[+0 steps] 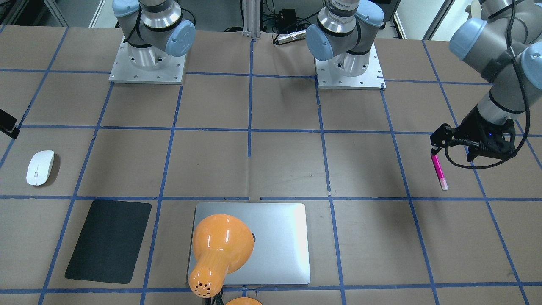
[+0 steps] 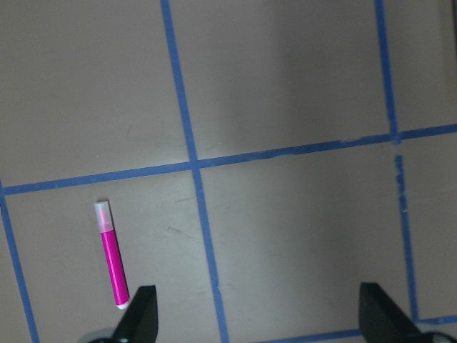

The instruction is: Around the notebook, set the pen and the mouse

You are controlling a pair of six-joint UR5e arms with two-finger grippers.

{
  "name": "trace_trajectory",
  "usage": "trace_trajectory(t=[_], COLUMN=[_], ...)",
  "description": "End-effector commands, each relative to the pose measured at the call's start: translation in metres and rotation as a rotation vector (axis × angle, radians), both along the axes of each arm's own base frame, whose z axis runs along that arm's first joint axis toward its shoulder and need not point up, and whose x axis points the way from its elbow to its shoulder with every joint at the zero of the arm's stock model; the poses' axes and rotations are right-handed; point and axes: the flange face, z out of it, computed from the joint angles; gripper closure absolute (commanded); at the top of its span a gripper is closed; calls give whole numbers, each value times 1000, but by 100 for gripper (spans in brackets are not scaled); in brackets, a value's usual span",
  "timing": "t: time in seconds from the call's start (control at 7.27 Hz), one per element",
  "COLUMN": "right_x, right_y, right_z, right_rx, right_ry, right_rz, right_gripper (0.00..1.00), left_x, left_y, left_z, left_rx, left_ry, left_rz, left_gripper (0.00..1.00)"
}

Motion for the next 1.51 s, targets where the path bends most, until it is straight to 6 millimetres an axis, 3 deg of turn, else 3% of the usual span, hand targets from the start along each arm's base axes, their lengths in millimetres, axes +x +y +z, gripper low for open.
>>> trace_trajectory(t=[0.0, 0.14, 0.28, 0.41, 0.55, 0.69, 0.83, 1.1, 1.24, 1.38], right_x=[-7, -16, -30, -43, -46, -56, -54, -55, -56, -56], right_y=[6, -1, -5, 5, 11, 15, 17, 16, 16, 16], right_z=[-53, -82, -90, -111, -135, -140, -154, -179, -189, -189], right_rx=[-23, -20, -55, -28, -1, -2, 18, 56, 72, 73], right_ry=[11, 12, 39, 15, -10, -7, -25, -57, -65, -59], right_rz=[80, 76, 61, 36, 24, -5, -4, -4, -1, 7], right_gripper=[0, 0, 0, 0, 0, 0, 0, 0, 0, 0], left_x=[31, 37, 38, 41, 45, 48, 47, 47, 46, 46], left_y=[8, 6, 6, 4, 2, 4, 5, 6, 8, 7], left_z=[-79, -98, -111, -117, -118, -121, -123, -129, -130, -129], left_rx=[-35, -16, -14, -20, -13, 15, 19, 29, 35, 34], left_ry=[-1, 11, 13, 4, -5, -31, -29, -25, -22, -23], left_rz=[-5, 3, 6, 6, 12, 17, 20, 21, 21, 38], left_gripper=[0, 0, 1, 7, 19, 44, 60, 67, 78, 99])
